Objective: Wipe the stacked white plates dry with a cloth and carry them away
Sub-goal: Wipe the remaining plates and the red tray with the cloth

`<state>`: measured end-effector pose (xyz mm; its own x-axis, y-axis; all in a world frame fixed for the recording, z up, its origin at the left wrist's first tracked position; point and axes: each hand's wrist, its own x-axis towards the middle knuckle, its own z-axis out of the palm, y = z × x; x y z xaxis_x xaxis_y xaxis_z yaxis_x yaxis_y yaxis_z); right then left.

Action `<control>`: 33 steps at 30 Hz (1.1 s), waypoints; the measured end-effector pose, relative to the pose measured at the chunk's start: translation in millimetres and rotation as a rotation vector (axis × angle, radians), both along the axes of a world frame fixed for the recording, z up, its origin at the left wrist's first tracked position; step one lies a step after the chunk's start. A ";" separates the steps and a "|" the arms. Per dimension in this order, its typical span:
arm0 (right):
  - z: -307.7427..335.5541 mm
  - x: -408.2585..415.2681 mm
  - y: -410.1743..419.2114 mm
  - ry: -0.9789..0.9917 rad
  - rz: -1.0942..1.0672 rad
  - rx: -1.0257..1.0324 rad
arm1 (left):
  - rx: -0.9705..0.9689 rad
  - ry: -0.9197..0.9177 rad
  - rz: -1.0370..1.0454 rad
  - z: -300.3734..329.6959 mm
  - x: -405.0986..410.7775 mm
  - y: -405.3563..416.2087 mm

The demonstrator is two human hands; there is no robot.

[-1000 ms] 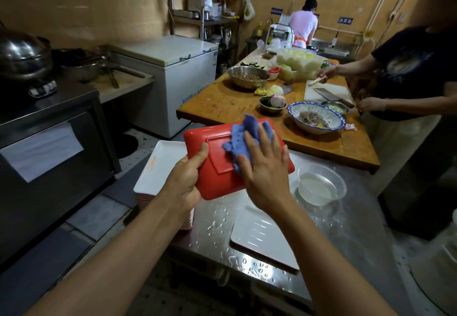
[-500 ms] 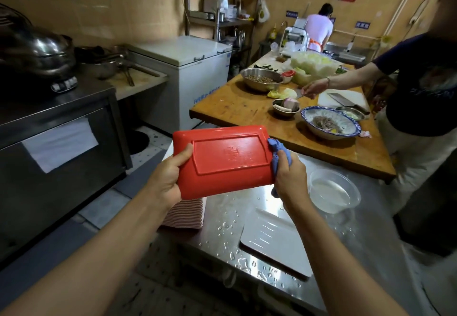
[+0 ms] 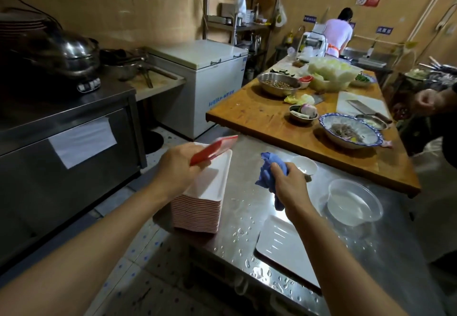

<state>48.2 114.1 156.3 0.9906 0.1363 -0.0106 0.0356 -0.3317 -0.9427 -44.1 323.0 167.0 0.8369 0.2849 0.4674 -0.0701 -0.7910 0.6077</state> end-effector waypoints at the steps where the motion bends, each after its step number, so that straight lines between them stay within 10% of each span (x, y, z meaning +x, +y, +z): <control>1: 0.0 -1.0 2.3 -0.013 0.015 -0.007 | 0.143 0.014 -0.012 -5.0 1.0 2.0; 13: -21.4 -7.7 -4.2 -0.004 -0.018 0.001 | 0.656 0.153 -0.121 -53.5 -10.5 -0.8; 33: -58.0 -1.1 -37.5 0.094 -0.112 -0.025 | 0.607 0.426 -0.058 -96.7 26.7 16.9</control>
